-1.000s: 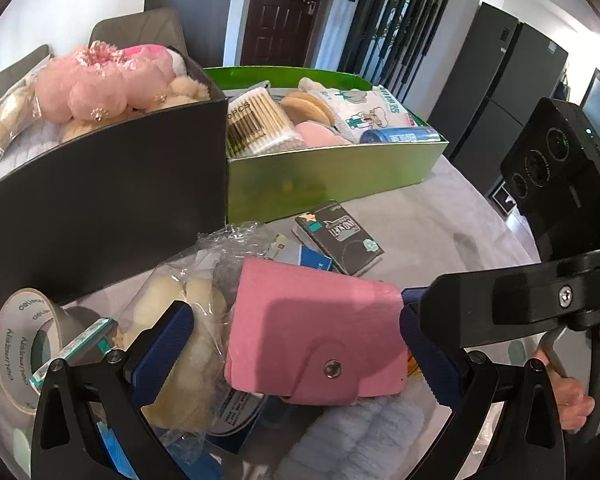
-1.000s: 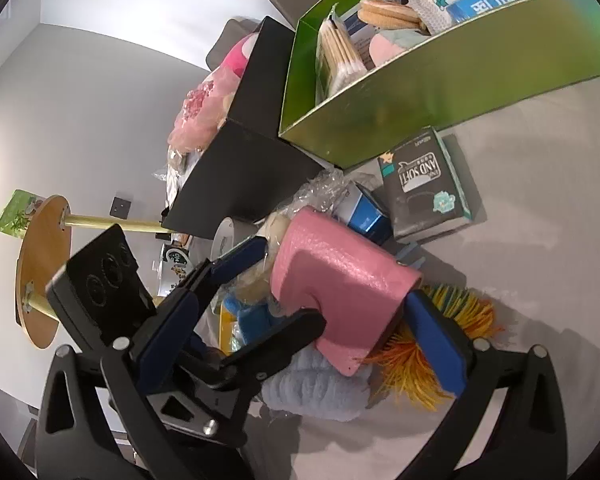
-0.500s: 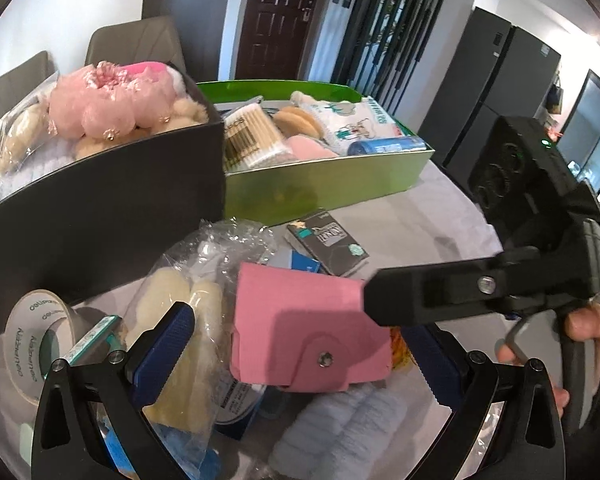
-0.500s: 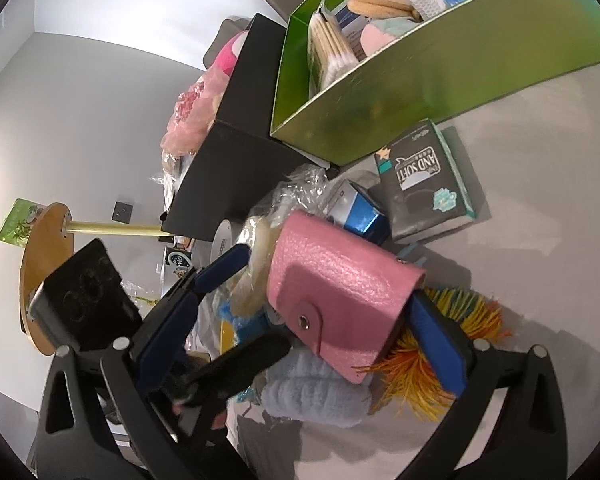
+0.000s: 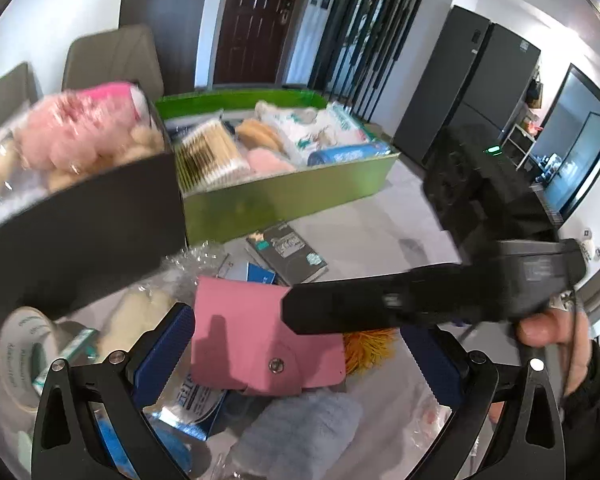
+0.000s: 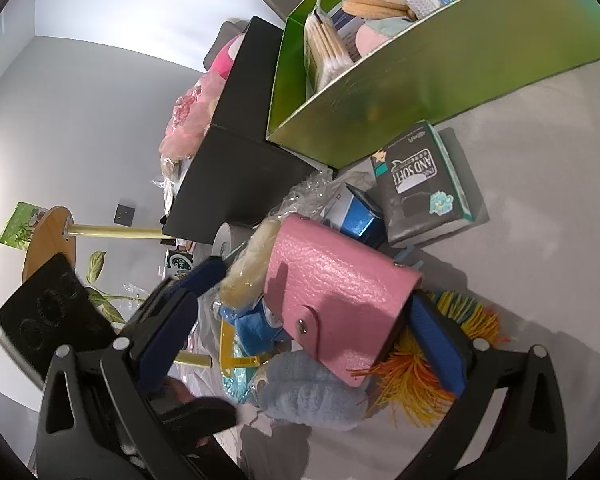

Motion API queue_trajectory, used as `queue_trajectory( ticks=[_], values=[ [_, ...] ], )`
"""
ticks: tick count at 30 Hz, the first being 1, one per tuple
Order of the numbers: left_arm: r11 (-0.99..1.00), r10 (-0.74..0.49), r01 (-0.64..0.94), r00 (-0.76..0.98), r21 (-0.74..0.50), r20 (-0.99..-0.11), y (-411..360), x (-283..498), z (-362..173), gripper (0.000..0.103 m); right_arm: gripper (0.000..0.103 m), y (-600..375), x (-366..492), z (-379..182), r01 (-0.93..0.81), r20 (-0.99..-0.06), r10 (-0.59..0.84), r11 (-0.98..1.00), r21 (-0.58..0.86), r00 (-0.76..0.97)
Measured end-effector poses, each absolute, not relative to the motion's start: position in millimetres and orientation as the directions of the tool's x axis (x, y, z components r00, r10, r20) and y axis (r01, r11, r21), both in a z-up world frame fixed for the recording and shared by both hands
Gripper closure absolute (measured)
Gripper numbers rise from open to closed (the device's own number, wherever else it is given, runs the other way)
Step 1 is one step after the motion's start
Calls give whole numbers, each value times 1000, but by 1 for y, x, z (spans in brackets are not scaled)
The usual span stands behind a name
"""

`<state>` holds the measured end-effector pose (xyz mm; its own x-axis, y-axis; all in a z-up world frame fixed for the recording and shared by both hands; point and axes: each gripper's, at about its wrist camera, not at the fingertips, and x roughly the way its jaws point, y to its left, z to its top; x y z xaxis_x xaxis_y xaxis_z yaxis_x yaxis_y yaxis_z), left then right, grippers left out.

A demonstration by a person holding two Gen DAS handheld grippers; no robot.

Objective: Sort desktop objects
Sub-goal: 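Close the left gripper on the pink wallet and lift it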

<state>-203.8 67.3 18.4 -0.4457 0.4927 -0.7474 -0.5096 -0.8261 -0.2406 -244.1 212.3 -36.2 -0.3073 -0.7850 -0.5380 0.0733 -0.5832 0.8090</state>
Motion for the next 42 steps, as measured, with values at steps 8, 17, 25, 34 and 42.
queue_trajectory(
  ticks=[8, 17, 25, 34, 42],
  values=[
    [-839, 473, -483, -422, -250, -774, 68, -215, -3, 1, 0, 211, -246, -39, 78, -528, -791, -575, 815, -309],
    [-840, 475, -479, -422, -255, -772, 72, -209, 0, 1, 12, 211, -244, -32, 99, -565, -748, -628, 772, -347],
    [-842, 467, -489, -451, -227, -761, 76, -195, 24, 1, 15, 213, -237, -21, 108, -568, -733, -643, 758, -375],
    [-840, 476, -497, -481, -218, -737, 79, -177, 47, 1, 15, 216, -217, 4, 134, -553, -725, -648, 750, -411],
    [-837, 482, -507, -505, -206, -716, 83, -161, 66, 1, 15, 218, -198, 25, 160, -537, -723, -649, 744, -436]
  ],
)
